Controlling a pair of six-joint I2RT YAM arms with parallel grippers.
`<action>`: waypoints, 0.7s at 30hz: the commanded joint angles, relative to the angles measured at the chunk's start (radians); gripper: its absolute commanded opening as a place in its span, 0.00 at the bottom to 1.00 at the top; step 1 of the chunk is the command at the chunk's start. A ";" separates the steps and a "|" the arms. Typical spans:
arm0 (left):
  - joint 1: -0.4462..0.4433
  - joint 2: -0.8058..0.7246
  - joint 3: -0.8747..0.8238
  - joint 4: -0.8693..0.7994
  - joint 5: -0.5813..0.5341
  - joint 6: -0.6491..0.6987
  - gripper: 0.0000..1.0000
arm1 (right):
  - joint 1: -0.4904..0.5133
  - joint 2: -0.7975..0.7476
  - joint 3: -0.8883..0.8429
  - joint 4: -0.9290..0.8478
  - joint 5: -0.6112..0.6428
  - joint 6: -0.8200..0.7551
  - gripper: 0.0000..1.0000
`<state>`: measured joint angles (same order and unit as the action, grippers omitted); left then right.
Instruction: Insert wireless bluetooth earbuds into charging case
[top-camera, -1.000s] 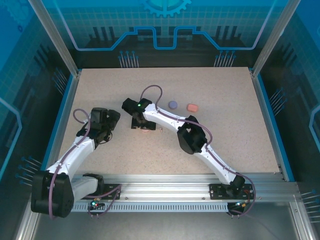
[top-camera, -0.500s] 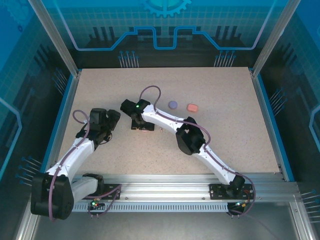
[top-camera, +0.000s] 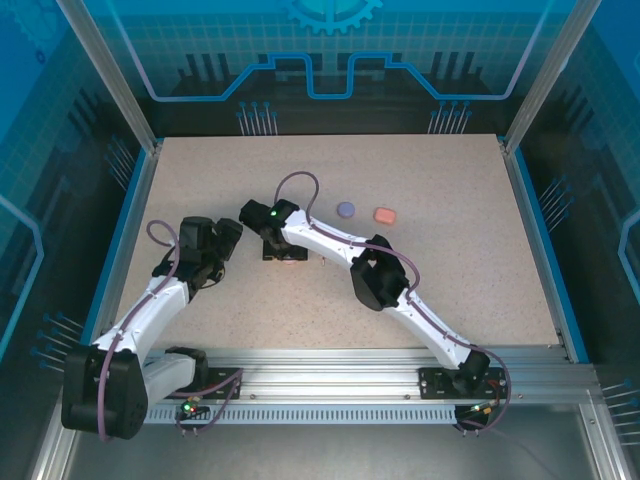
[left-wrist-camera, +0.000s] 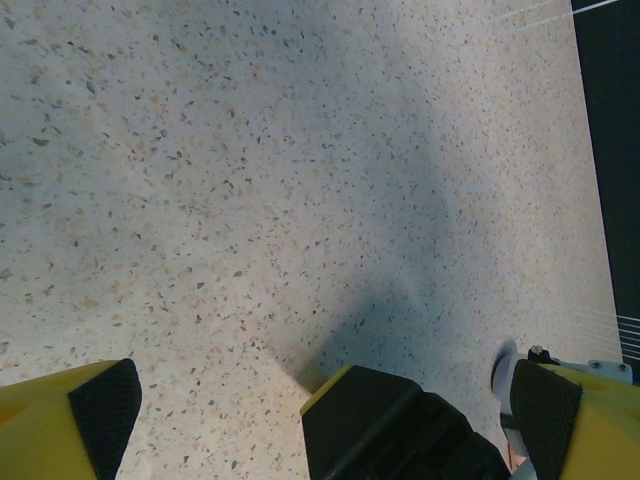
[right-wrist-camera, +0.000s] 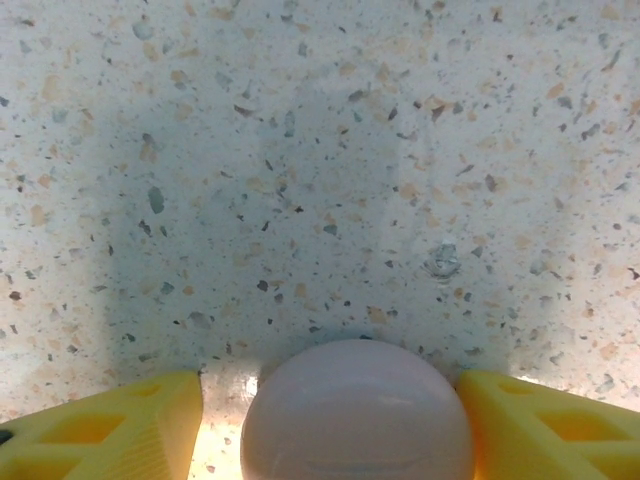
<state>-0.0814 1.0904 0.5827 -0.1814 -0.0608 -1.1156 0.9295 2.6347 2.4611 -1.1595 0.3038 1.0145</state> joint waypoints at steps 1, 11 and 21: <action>0.008 -0.014 -0.021 0.027 0.027 0.033 0.99 | 0.006 0.057 0.002 -0.040 0.012 -0.016 0.64; 0.008 -0.014 0.001 -0.006 0.010 0.058 0.99 | -0.013 -0.009 -0.053 0.034 -0.053 -0.031 0.43; 0.008 -0.016 0.028 -0.027 0.026 0.137 0.99 | -0.075 -0.168 -0.102 0.129 -0.119 -0.016 0.41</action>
<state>-0.0811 1.0901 0.5888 -0.2062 -0.0544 -1.0283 0.8860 2.5633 2.3718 -1.0672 0.2184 0.9871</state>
